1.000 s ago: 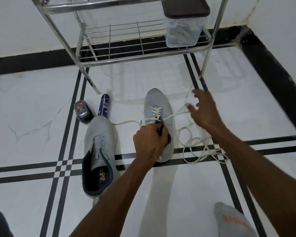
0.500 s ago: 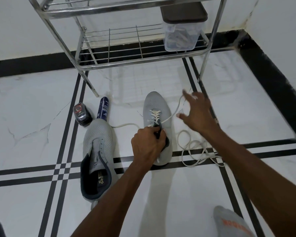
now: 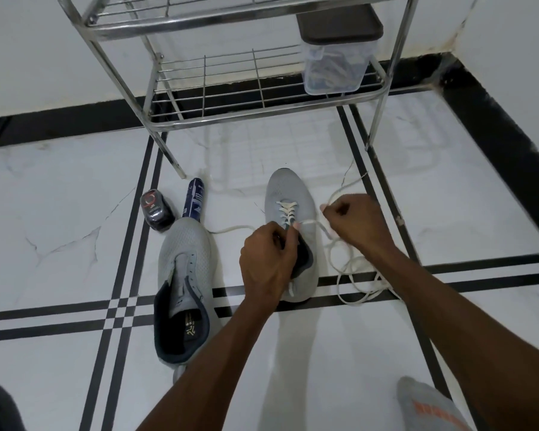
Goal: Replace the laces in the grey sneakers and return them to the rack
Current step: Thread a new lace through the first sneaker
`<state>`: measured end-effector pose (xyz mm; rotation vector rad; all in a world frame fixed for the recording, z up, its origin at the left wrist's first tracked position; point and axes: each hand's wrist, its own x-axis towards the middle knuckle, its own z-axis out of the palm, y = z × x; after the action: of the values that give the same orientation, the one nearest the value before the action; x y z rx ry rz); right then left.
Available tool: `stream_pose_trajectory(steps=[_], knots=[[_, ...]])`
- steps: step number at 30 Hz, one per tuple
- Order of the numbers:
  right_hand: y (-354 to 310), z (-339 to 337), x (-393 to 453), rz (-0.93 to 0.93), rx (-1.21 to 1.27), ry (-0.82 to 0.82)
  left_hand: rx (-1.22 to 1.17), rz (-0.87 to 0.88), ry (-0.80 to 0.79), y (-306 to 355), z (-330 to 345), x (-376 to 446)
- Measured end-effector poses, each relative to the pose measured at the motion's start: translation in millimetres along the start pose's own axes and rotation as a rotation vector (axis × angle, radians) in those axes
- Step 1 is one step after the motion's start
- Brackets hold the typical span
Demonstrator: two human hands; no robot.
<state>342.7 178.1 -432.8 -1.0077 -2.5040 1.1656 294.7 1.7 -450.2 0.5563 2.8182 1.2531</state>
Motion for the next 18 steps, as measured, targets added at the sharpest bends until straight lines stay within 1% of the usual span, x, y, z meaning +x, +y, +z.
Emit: stream_pose_trajectory(steps=[2,3,5,7,9,11,13,15,18], knots=[[-7.5,13.4,-8.4,0.162,0.09,-0.202,-0.018,-0.081,0.066,-1.3,-1.6,2.7],[-10.2,20.2,-11.1,0.232,0.178,-0.25,-0.012,-0.116,0.072,-3.3,-1.5,4.6],[-15.2,31.7,-12.7,0.321,0.359,-0.228,-0.042,-0.187,0.059,-7.2,-1.3,8.5],[-18.1,39.2,-10.6,0.339,0.484,-0.183,-0.153,-0.263,0.025,-10.6,-0.5,12.5],[-18.9,42.5,-9.2,0.324,0.536,-0.177,-0.3,-0.364,-0.045,-13.4,2.8,17.6],[-18.8,43.5,-10.0,0.314,0.538,-0.192,-0.454,-0.465,-0.104,-15.3,5.4,22.5],[-17.6,44.6,-12.3,0.306,0.542,-0.202,-0.496,-0.47,-0.105,-18.1,5.6,27.0],[-16.3,47.1,-14.2,0.309,0.563,-0.182,-0.494,-0.436,-0.066,-17.1,4.6,29.6],[-14.6,51.3,-15.7,0.364,0.566,-0.141,-0.468,-0.432,-0.037,-13.4,5.9,28.0]])
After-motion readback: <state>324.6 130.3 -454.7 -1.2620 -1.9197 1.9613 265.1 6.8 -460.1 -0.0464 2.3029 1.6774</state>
